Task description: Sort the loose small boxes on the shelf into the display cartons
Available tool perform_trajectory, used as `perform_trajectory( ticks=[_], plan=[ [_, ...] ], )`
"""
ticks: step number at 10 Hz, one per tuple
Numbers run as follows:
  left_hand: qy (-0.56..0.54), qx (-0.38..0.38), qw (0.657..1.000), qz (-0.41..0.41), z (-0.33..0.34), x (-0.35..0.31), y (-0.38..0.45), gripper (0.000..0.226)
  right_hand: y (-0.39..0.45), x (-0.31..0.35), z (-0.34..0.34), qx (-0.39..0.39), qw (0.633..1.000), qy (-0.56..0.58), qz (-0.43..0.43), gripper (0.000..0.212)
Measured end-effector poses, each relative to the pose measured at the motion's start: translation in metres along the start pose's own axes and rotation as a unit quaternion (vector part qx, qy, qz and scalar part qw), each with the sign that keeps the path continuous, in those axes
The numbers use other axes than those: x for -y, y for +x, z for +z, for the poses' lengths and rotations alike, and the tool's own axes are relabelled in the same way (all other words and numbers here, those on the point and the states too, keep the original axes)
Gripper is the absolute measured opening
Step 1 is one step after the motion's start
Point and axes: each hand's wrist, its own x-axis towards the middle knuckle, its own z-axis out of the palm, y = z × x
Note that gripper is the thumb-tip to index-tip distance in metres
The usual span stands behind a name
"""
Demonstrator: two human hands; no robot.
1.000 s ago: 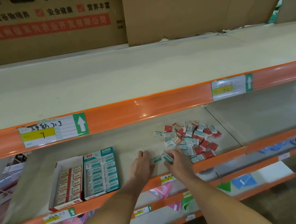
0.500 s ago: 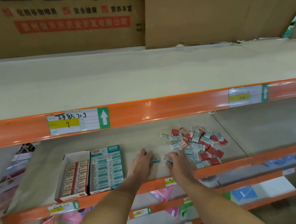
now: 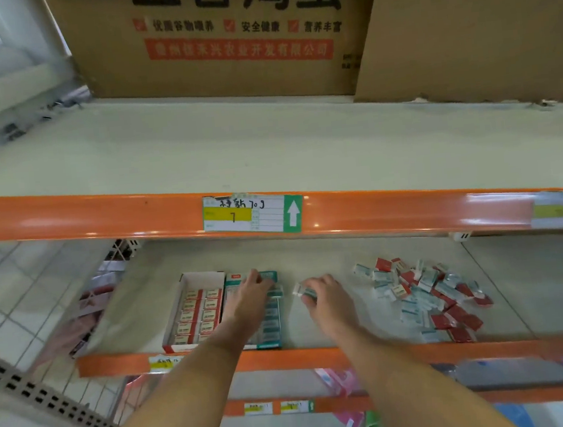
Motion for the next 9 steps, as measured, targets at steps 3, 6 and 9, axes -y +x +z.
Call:
perform_trajectory(
  ticks=[3, 6, 9],
  plan=[
    [0.066, -0.005, 0.998, 0.011, -0.006, 0.045, -0.021, 0.015, 0.007, 0.043, 0.021, 0.033, 0.999, 0.005, -0.04, 0.035],
    [0.025, 0.002, 0.999, -0.047, -0.013, 0.049, -0.028, 0.031, 0.004, 0.065, 0.033, 0.046, 0.998, -0.004, -0.044, 0.036],
    [0.038, 0.002, 0.998, -0.051, -0.013, 0.043, -0.025, 0.022, 0.003, 0.071, 0.037, 0.032, 0.999, -0.002, -0.028, 0.043]
  ],
)
